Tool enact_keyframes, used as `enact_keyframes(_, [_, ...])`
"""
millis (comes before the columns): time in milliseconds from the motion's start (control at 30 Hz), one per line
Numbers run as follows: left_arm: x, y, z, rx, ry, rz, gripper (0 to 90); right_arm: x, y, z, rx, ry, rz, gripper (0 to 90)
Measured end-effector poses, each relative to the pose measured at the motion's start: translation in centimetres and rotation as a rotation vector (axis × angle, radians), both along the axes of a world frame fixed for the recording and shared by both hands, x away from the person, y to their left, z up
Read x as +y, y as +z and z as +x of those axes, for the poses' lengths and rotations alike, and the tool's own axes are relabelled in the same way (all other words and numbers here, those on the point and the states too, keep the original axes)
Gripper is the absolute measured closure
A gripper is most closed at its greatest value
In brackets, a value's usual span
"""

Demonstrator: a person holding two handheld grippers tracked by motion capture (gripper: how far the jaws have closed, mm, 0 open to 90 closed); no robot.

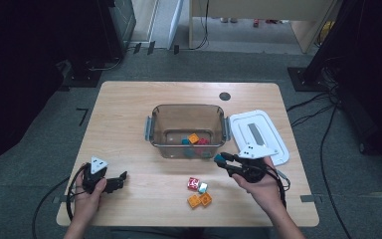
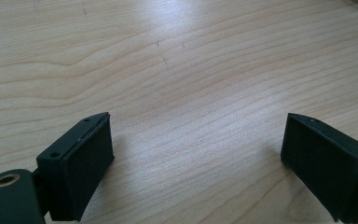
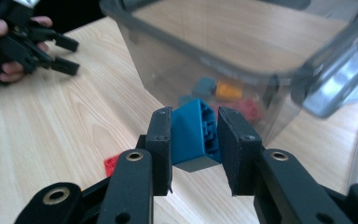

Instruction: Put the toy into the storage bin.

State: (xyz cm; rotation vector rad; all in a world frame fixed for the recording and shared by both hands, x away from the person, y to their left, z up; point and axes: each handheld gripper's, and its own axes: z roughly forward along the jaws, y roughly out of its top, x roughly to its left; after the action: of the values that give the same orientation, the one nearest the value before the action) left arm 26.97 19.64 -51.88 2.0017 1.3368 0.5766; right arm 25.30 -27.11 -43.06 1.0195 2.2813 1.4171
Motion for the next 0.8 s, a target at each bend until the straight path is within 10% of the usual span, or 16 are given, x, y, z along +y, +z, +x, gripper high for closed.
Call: enact_keyframes(800, [0.0, 0.0, 0.0, -0.001, 0.000, 0.000, 9.0, 2.9, 7.8, 4.9, -0.071, 0.042, 0.010, 67.9])
